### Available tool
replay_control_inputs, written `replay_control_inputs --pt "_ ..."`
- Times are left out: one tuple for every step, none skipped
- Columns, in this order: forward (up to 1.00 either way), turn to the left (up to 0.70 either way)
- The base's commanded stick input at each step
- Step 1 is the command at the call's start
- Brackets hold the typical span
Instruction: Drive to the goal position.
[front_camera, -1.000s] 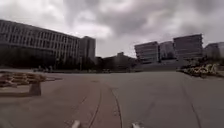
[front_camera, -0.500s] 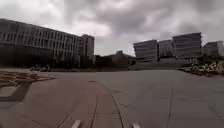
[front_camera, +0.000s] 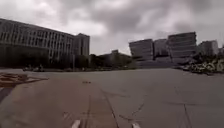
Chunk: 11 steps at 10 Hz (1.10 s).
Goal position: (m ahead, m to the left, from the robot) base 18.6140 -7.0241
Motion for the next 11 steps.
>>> replay_control_inputs --pt "1.0 -0.15" --pt "1.0 -0.05" --pt "1.0 -0.03" --pt "1.0 -0.22" --pt "1.0 -0.12" --pt "1.0 -0.05" --pt "1.0 -0.18" --pt "1.0 -0.15" --pt "1.0 -0.01" --pt "1.0 -0.17" --pt "1.0 -0.11"
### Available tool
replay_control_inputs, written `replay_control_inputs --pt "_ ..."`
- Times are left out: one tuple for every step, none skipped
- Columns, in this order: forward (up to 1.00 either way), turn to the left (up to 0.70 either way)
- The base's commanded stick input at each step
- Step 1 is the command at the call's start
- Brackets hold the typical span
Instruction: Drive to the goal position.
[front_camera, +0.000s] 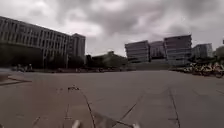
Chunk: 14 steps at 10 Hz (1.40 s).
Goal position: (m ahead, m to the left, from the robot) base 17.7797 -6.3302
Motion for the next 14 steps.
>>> replay_control_inputs --pt "1.0 -0.01" --pt "1.0 -0.15" --pt "1.0 -0.1" --pt "1.0 -0.03" --pt "1.0 -0.14" --pt "1.0 -0.09" --pt "1.0 -0.02" --pt "1.0 -0.07" --pt "1.0 -0.09" --pt "1.0 -0.07" --pt "1.0 -0.2" --pt "1.0 -0.17" --pt "1.0 -0.01" --pt "1.0 -0.17"
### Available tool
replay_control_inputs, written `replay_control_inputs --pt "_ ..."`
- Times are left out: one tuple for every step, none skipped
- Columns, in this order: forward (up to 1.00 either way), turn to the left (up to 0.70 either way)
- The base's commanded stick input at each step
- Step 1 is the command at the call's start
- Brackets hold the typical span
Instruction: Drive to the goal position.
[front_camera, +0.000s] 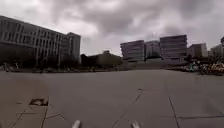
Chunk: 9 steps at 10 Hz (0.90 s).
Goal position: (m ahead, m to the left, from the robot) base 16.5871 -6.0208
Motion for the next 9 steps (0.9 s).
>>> replay_control_inputs --pt "1.0 -0.04" --pt "1.0 0.0" --pt "1.0 -0.09" --pt "1.0 -0.08" --pt "1.0 0.0" --pt "1.0 -0.1" --pt "1.0 -0.07" --pt "1.0 -0.02" --pt "1.0 -0.13"
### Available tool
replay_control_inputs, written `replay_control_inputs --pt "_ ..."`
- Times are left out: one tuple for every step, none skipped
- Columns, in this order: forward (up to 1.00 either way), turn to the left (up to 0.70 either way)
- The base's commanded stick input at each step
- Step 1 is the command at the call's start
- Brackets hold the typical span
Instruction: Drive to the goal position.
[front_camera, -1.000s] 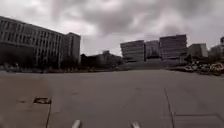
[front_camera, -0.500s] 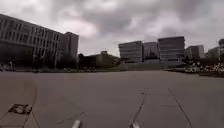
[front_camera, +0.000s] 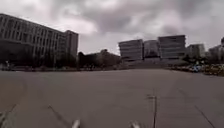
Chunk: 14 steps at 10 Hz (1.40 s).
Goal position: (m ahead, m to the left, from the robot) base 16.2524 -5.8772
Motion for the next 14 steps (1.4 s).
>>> replay_control_inputs --pt "1.0 -0.03" --pt "1.0 -0.1" --pt "1.0 -0.12" --pt "1.0 -0.05" --pt "1.0 -0.06" --pt "1.0 -0.16" --pt "1.0 -0.03" --pt "1.0 -0.14" --pt "1.0 -0.11" --pt "1.0 -0.1" --pt "1.0 -0.19" --pt "1.0 -0.09" --pt "1.0 -0.05" --pt "1.0 -0.13"
